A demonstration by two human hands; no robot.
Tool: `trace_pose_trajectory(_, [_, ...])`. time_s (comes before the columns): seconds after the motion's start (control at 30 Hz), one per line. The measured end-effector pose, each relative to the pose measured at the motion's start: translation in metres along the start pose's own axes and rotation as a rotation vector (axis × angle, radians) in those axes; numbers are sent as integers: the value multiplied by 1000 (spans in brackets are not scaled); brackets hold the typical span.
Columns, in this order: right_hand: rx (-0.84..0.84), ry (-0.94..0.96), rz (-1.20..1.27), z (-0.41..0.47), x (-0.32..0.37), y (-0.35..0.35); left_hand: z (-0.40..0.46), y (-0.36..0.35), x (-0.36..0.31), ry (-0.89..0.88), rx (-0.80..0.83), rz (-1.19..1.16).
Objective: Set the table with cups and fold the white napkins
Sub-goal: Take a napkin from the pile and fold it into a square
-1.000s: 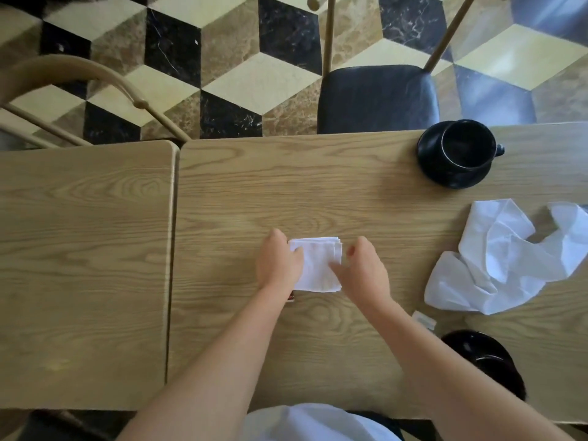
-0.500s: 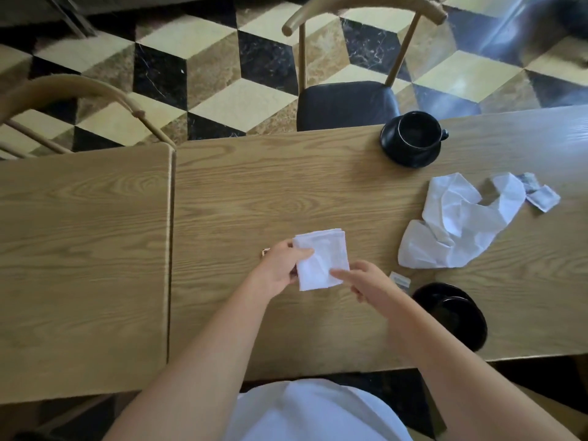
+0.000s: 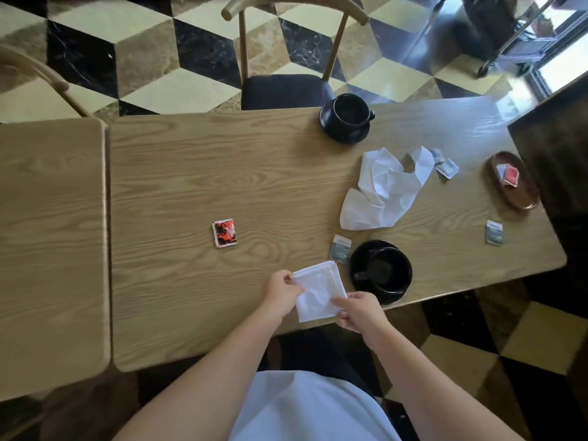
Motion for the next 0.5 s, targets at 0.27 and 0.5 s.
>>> trace_pose_trajectory(0.27, [-137, -149, 200, 21, -21, -8, 8, -5, -13, -90, -164, 205])
trace_pose_trajectory(0.5, [-222, -53, 43, 41, -33, -10, 10, -8, -23, -217, -211, 641])
Point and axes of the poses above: each hand's wrist, its own z-axis towards the middle knuckle, its own y-axis out of the back of the hand, x = y × z, the point moved 6 cm from there along z, towards the middle knuckle, and after that the axes turned 15 degrees about -x, right-handed, at the moved point
